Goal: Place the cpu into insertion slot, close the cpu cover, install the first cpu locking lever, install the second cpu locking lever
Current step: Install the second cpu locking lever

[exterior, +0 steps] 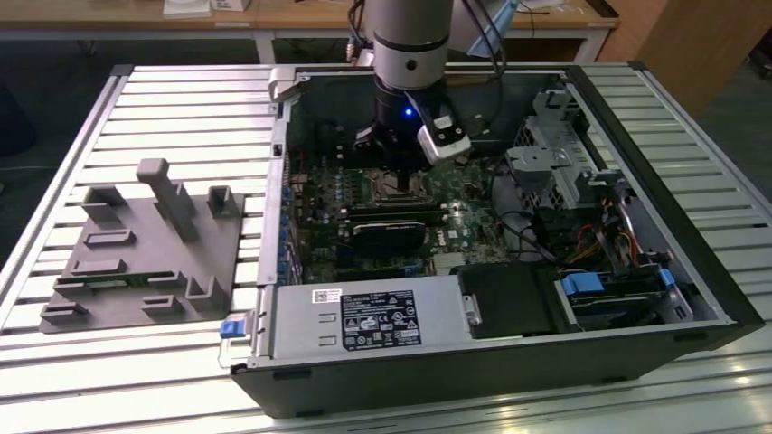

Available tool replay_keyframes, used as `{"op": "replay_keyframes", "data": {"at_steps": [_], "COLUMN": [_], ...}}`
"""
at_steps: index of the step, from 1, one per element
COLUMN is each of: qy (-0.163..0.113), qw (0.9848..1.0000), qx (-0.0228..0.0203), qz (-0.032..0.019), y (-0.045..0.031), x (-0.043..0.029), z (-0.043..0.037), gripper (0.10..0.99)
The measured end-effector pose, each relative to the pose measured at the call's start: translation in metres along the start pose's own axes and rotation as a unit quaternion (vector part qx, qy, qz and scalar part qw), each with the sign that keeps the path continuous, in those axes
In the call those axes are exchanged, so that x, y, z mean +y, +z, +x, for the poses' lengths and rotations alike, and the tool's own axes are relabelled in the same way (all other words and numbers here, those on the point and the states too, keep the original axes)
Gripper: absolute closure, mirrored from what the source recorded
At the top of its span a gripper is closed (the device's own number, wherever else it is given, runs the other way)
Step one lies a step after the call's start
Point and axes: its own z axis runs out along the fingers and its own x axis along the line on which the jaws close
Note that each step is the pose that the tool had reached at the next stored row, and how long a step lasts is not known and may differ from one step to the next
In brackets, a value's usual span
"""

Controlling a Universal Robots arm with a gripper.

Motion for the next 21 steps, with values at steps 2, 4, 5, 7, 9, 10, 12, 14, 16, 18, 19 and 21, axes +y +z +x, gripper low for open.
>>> {"op": "replay_keyframes", "data": {"at_steps": [2, 4, 5, 7, 9, 10, 12, 14, 16, 18, 19, 21], "qy": [0.000, 0.000, 0.000, 0.000, 0.000, 0.000, 0.001, 0.001, 0.001, 0.002, 0.002, 0.002], "qw": [1.0000, 1.0000, 1.0000, 1.0000, 1.0000, 0.9999, 0.9999, 0.9998, 0.9995, 0.9993, 0.9992, 0.9990], "qx": [0.0000, 0.0001, 0.0002, 0.0006, 0.0012, 0.0016, 0.0022, 0.0028, 0.0044, 0.0052, 0.0056, 0.0066], "qz": [0.0000, -0.0005, -0.0014, -0.0040, -0.0082, -0.0107, -0.0149, -0.0187, -0.0306, -0.0358, -0.0385, -0.0451], "y": [0.0004, 0.0010, 0.0014, 0.0021, 0.0028, 0.0032, 0.0040, 0.0047, 0.0073, 0.0087, 0.0093, 0.0104], "x": [-0.0020, -0.0041, -0.0051, -0.0075, -0.0100, -0.0114, -0.0139, -0.0164, -0.0236, -0.0269, -0.0283, -0.0306], "z": [0.0023, 0.0041, 0.0050, 0.0072, 0.0097, 0.0111, 0.0137, 0.0161, 0.0204, 0.0208, 0.0209, 0.0211], "gripper": [0.980, 0.980, 0.980, 0.980, 0.980, 0.980, 0.980, 0.980, 0.980, 0.980, 0.980, 0.980]}}
